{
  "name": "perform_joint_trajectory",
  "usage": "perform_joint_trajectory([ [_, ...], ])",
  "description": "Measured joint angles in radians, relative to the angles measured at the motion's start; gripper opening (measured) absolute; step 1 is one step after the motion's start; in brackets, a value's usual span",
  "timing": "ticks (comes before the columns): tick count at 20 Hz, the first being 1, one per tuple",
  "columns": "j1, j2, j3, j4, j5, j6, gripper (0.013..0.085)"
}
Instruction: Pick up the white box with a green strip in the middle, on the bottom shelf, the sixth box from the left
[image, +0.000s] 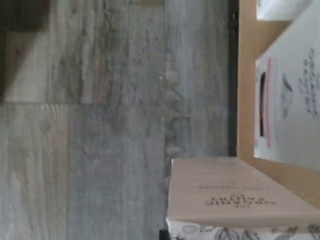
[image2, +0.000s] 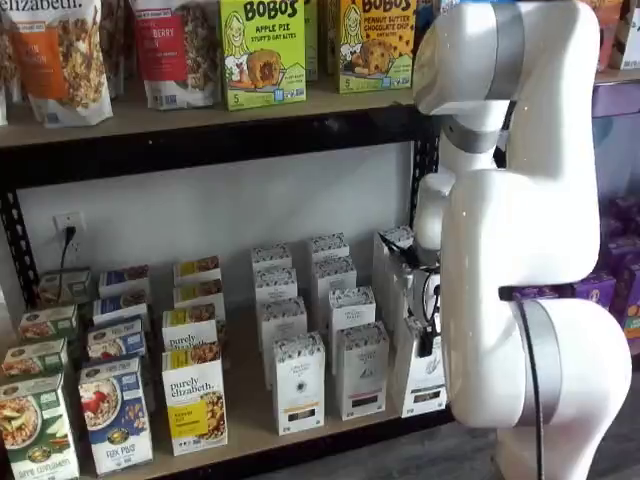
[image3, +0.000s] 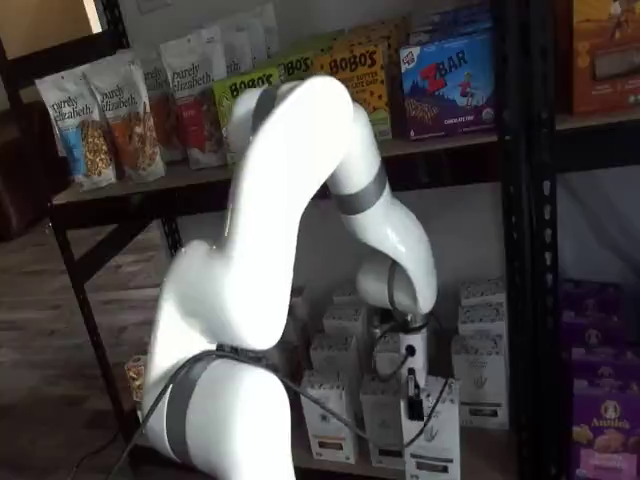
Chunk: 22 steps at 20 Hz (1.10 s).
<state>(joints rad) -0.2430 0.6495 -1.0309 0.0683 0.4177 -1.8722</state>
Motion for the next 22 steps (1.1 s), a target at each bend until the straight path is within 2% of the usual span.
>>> perform_joint_trajectory([
  [6,0.039,-0.188,0.212,0.010,-0.034,0.029,0.0530],
  [10,0.062,-0.319,0.310,0.050,0.000,0.017,0.0530],
  [14,0.076,-0.447,0.385,-0.014,0.036,0.092,0.0530],
  [18,0.098,-0.584,0.431,-0.080,0.127,0.175,0.0530],
  [22,0.128,-0.704,0.444,-0.047,0.245,0.179,0.0530],
])
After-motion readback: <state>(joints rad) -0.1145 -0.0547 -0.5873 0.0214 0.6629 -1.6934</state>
